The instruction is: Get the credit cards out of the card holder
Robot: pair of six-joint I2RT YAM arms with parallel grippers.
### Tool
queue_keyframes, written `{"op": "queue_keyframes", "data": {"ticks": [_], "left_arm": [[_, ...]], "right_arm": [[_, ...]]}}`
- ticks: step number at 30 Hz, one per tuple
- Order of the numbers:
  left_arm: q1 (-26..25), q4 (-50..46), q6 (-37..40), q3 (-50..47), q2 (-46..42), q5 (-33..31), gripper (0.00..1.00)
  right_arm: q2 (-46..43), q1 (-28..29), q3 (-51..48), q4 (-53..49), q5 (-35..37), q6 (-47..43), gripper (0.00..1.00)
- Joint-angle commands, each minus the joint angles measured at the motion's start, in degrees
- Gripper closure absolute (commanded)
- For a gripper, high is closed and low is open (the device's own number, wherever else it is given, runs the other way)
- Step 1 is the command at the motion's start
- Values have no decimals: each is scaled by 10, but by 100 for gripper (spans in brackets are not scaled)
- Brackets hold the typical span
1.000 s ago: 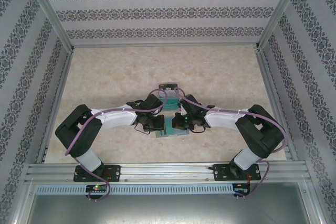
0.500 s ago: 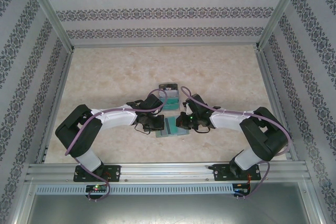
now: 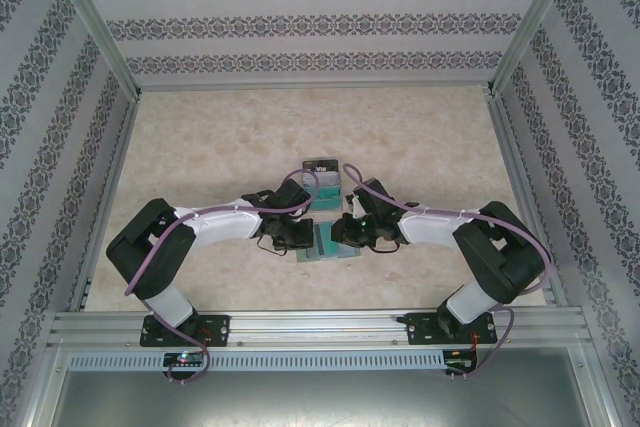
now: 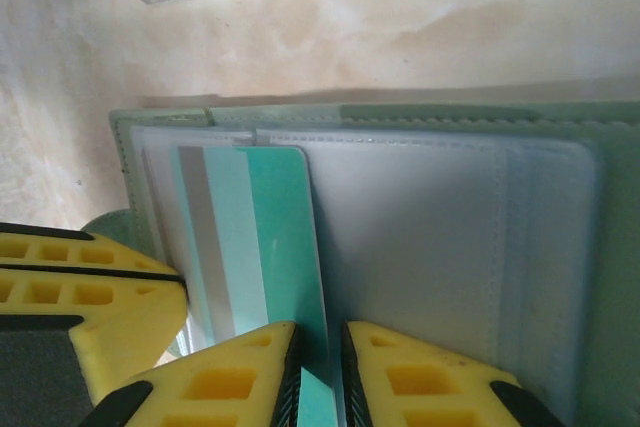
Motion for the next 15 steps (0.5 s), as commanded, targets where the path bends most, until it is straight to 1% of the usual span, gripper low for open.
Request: {"op": "queue_keyframes", "data": {"ticks": [1,6,15], "left_arm": [[-7,-18,7,2,20,-11,100],[-7,-22,8,2,18,-13,100],[-7,-27,12,2,22,-17,100]], "right_arm": [[23,-4,4,18,-12,-5,84],[19,-7,0,15,-9,-7,99],[-18,-35,-23,-10,-6,-27,100]]}}
